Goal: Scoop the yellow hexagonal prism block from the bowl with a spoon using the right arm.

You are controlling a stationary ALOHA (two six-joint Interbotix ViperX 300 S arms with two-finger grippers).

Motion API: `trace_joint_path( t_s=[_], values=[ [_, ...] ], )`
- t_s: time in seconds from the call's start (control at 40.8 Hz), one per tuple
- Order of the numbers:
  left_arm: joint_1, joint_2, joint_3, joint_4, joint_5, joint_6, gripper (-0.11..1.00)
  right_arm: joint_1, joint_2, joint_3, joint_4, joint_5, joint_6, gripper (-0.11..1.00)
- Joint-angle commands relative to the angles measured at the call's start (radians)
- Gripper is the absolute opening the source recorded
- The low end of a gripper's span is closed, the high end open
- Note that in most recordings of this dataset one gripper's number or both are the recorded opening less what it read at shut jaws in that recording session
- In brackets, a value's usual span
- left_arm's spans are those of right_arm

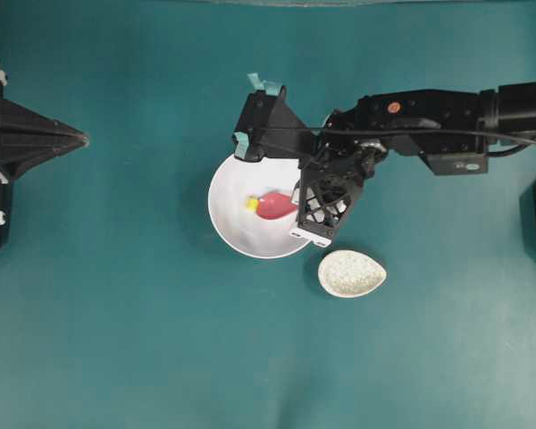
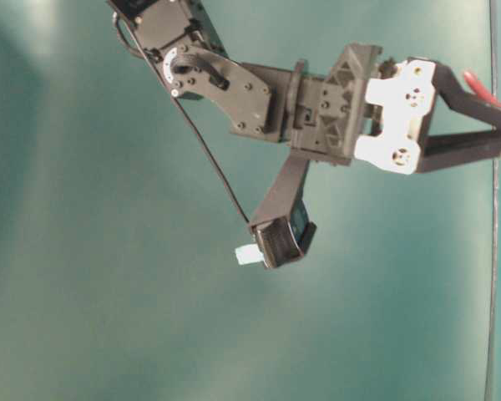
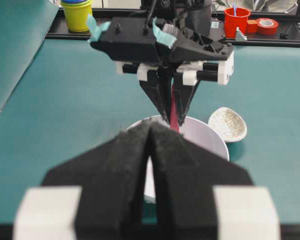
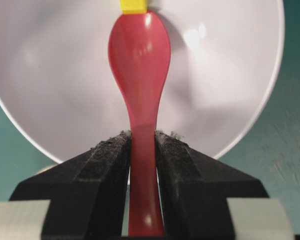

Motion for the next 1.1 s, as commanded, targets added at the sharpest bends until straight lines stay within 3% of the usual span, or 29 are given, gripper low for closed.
trace_joint_path(
  t_s=[0.0, 0.221, 0.564, 1.078],
  values=[
    [0.003, 0.009, -0.018, 0.002, -0.003, -0.002, -0.01, 0.002, -0.012, -0.026, -0.015, -0.032, -0.002, 0.22],
    [0.005, 0.009, -0.017, 0.002, -0.003, -0.002, -0.01, 0.003, -0.014, -0.026, -0.058, -0.107, 0.002, 0.22],
    [0.005, 0.009, -0.017, 0.003, 0.005, -0.002, -0.01, 0.002, -0.014, -0.028, -0.058, -0.202, 0.0, 0.22],
    [0.005, 0.009, -0.017, 0.002, 0.006, -0.002, -0.01, 0.002, -0.023, -0.026, -0.058, -0.215, 0.0, 0.22]
  ],
)
